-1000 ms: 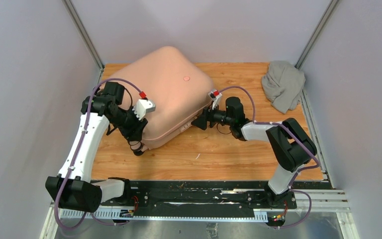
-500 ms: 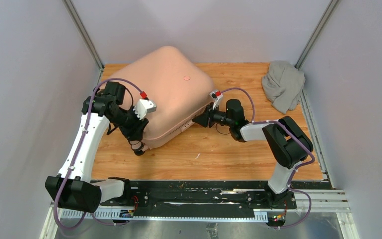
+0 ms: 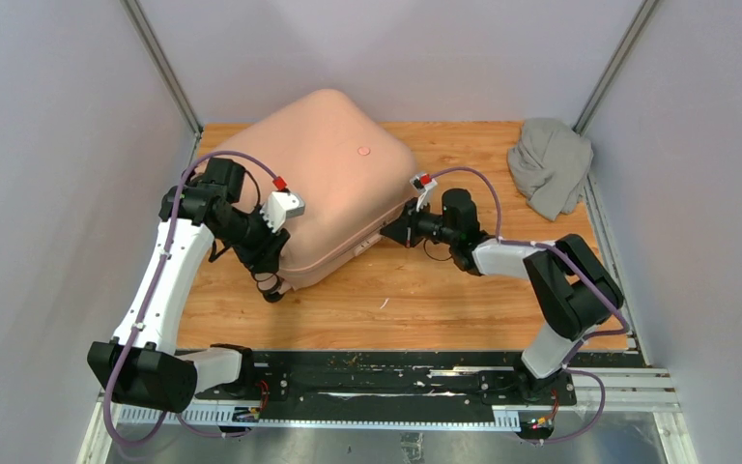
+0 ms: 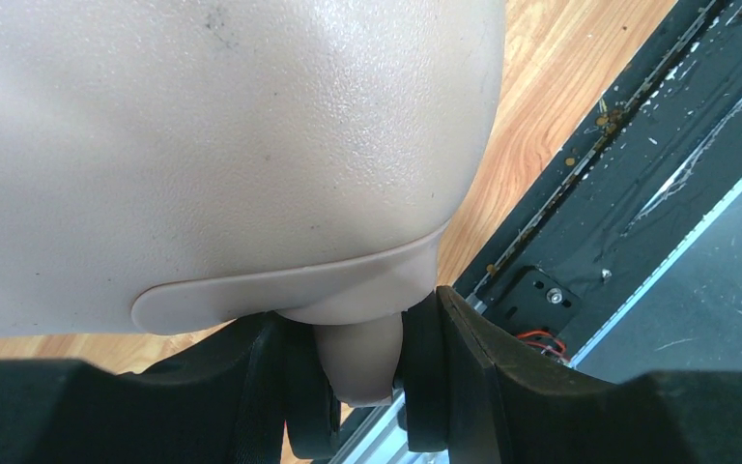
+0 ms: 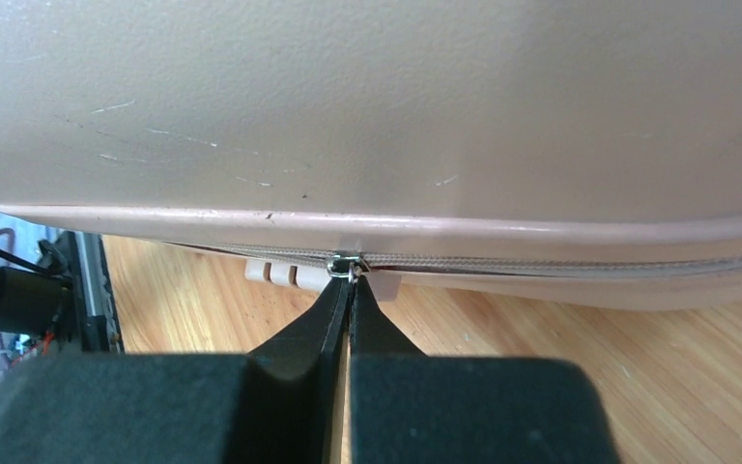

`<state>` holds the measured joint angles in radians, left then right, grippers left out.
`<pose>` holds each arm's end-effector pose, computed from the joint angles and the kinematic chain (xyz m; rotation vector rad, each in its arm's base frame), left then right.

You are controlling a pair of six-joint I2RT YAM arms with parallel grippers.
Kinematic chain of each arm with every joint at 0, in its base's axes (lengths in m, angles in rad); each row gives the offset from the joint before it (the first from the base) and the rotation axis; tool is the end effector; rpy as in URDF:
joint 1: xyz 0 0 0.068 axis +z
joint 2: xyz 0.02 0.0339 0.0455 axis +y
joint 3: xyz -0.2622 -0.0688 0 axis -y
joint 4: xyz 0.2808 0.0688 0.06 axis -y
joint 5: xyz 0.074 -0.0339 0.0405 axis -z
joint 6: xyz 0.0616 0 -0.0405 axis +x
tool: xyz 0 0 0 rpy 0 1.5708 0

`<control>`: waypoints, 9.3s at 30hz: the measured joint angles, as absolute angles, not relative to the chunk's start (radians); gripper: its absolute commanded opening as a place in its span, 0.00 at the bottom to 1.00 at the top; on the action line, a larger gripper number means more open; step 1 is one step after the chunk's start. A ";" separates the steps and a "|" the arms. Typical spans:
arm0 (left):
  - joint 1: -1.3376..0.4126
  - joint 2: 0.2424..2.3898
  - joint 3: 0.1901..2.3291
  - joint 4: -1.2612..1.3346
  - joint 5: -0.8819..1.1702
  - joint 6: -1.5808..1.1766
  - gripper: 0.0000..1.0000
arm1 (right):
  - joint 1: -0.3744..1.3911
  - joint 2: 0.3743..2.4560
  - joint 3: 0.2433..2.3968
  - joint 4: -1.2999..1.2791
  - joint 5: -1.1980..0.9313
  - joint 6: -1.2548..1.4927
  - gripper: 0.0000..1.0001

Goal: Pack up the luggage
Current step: Zip the luggage at the corner of the board.

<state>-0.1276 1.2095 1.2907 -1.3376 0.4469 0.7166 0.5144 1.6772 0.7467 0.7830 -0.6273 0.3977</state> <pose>0.2370 -0.0572 0.3182 1.1853 2.4038 -0.4592 0.3185 0.2215 0.1667 -0.5999 1.7452 1.1925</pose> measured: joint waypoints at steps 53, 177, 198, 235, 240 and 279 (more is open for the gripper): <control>-0.170 1.154 1.154 -1.163 0.440 0.479 0.00 | 0.978 1.655 0.938 0.352 -0.079 0.252 0.00; 0.369 1.546 1.503 -1.102 0.335 0.715 0.00 | 0.554 1.589 0.889 0.307 -0.680 0.014 0.64; 0.371 1.546 1.505 -1.103 0.347 0.706 0.00 | 0.554 1.626 0.912 0.267 -0.675 0.024 0.61; 0.374 1.546 1.505 -1.103 0.355 0.696 0.00 | 0.484 1.661 0.944 0.350 -0.788 0.090 0.49; 0.374 1.546 1.505 -1.103 0.356 0.695 0.00 | 0.493 1.661 0.912 0.374 -0.818 0.094 0.48; 0.374 1.545 1.509 -1.106 0.357 0.681 0.00 | 0.517 1.665 0.862 0.434 -0.723 0.143 0.00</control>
